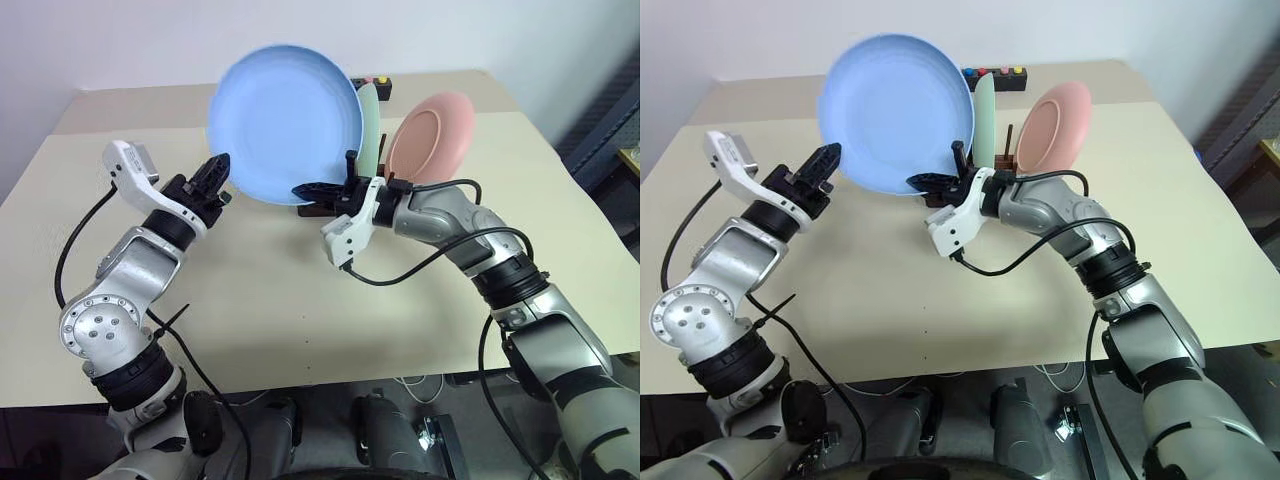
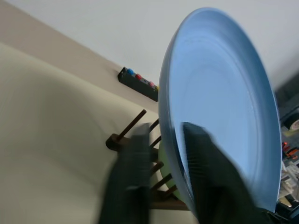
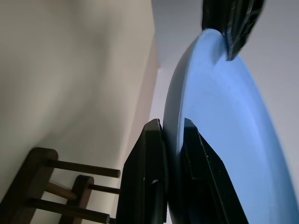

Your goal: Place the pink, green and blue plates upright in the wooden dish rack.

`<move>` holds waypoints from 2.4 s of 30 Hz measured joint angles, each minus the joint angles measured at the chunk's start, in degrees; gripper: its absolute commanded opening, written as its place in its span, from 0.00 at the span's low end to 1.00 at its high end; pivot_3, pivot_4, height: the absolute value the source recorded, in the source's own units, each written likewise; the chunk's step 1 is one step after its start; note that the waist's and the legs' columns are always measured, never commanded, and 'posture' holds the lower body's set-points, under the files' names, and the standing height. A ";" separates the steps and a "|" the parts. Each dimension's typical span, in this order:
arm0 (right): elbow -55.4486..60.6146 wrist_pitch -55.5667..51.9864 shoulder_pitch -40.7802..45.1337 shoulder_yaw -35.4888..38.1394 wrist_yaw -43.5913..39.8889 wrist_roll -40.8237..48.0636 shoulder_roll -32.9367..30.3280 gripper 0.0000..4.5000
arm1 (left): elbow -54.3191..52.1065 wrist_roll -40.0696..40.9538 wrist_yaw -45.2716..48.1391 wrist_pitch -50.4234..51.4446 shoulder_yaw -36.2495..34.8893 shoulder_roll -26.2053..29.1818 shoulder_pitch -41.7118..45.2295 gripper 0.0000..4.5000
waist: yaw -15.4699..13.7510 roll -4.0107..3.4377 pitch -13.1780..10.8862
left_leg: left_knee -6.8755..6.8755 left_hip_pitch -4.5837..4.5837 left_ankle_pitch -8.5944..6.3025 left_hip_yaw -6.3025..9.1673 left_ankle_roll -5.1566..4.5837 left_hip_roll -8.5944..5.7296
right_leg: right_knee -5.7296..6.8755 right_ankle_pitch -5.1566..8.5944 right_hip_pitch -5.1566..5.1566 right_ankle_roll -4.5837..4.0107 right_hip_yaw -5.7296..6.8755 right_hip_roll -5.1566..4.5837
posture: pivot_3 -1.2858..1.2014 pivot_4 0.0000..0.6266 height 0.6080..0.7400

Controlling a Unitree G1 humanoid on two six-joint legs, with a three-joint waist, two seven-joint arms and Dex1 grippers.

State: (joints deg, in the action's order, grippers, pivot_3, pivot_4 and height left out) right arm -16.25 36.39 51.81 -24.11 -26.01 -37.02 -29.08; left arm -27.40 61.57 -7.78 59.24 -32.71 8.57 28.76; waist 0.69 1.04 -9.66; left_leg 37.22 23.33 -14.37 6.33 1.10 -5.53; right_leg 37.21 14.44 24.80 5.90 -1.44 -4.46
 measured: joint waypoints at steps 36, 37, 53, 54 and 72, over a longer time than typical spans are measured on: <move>10.35 -80.73 6.92 43.90 21.80 99.36 29.67 0.00 | 20.44 -14.70 76.45 -33.34 -2.03 43.70 -22.53 0.99 | 0.77 -0.37 -0.19 | -0.39 0.02 0.00 -0.01 -0.01 0.12 | -0.02 0.01 0.24 -0.12 -0.04 -0.08 | 0.52 0.24 1.00; 10.12 -81.27 6.89 43.86 22.74 99.40 29.67 0.00 | 20.78 -15.03 77.03 -34.17 -2.04 43.70 -22.55 0.99 | 0.89 -0.39 -0.20 | -0.39 0.04 0.00 -0.02 -0.01 0.12 | -0.02 0.01 0.26 -0.12 -0.03 -0.08 | 0.52 0.24 1.00; 10.35 -79.78 5.31 39.10 24.51 92.93 30.00 0.00 | 19.03 -13.45 77.23 -34.48 -1.57 41.23 -22.40 0.99 | 1.83 -0.38 -0.19 | -0.40 0.07 -0.15 -0.01 -0.27 0.14 | 0.03 0.01 0.33 -0.11 -0.02 -0.07 | 0.52 0.24 1.00; 10.33 -79.71 5.31 39.20 24.66 92.73 30.02 0.00 | 18.78 -13.45 77.05 -34.48 -1.28 40.99 -22.40 0.99 | 1.81 -0.38 -0.19 | -0.40 0.07 -0.15 0.00 -0.27 0.14 | 0.03 0.01 0.33 -0.11 -0.02 -0.07 | 0.52 0.24 1.00; 6.82 -77.00 3.30 37.61 25.49 86.44 32.01 0.00 | 14.89 -13.27 74.22 -33.64 0.37 40.64 -23.90 0.99 | 1.81 -0.39 -0.19 | -0.40 0.07 -0.15 -0.01 -0.26 0.14 | 0.03 0.01 0.33 -0.11 -0.02 -0.06 | 0.52 0.24 1.00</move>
State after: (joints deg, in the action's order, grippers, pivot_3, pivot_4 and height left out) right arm -9.42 -40.61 55.11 13.50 -0.52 49.42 2.94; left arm -12.51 48.31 66.44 25.59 -32.35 49.21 4.87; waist 2.50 0.66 -9.85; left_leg 36.83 23.40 -14.52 6.33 0.84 -5.39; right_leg 37.24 14.45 25.13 5.79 -1.46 -4.52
